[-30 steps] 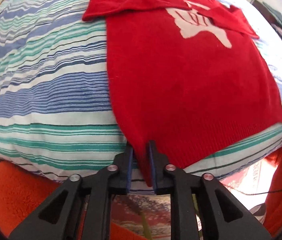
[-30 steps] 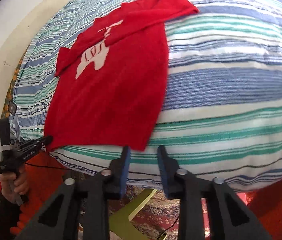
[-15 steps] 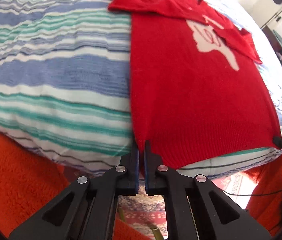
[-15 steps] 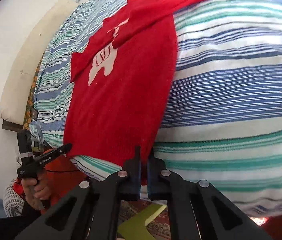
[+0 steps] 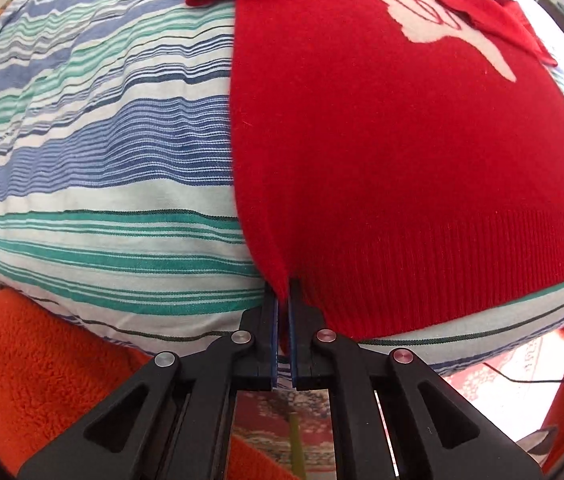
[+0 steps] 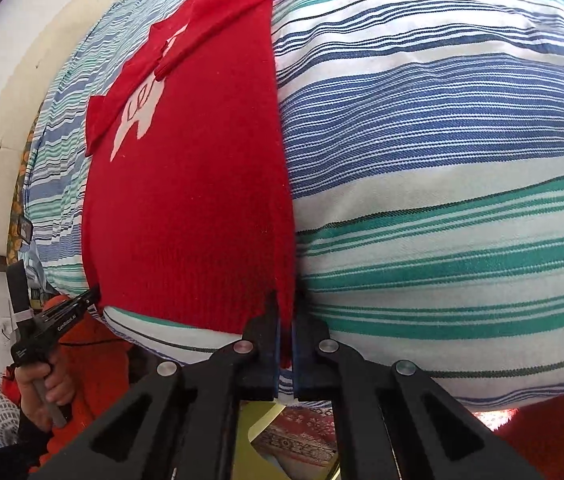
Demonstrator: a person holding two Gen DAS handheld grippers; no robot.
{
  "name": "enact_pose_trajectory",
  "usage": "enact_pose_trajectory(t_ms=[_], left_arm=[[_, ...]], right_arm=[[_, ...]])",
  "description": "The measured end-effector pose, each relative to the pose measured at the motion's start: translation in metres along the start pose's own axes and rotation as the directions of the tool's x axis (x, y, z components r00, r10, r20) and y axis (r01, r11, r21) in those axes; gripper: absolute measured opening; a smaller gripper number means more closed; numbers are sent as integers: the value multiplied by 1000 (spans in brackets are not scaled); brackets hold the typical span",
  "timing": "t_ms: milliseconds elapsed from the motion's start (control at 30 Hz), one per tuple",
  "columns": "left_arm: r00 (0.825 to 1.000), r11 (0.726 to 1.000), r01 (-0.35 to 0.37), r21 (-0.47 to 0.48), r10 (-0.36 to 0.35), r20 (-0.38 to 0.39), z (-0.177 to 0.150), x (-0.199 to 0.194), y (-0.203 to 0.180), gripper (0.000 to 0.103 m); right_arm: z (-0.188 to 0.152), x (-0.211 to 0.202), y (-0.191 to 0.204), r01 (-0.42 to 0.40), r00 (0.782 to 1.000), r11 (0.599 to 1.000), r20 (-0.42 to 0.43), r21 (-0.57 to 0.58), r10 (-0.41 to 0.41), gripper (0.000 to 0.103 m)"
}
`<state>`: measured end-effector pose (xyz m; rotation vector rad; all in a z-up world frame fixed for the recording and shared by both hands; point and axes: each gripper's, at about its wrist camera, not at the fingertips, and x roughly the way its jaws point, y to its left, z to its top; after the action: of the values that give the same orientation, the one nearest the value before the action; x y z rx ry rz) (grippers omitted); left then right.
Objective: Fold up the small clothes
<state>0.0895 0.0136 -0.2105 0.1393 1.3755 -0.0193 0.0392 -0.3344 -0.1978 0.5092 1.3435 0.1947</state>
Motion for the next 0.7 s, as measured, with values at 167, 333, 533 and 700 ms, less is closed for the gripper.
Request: enact_pose_trajectory(t_ms=[167, 333, 533, 700], left_arm=[[1000, 1000, 0, -2, 0, 0, -4, -1, 0, 3], [1000, 1000, -7, 3, 7, 5, -13, -6, 2, 3], [1000, 1000, -8, 6, 8, 5, -15, -8, 4, 3], [1000, 1000, -13, 10, 13, 5, -17, -10, 4, 3]], right_arm=[[-2, 1, -2, -25, 1000, 999, 6, 24, 25, 1], [-1, 1, 1, -21, 1000, 1000, 9, 20, 21, 1], [-1, 1, 4, -10, 1000, 1000, 11, 12, 10, 1], [-1, 1, 5, -7, 1000, 1000, 11, 9, 6, 1]])
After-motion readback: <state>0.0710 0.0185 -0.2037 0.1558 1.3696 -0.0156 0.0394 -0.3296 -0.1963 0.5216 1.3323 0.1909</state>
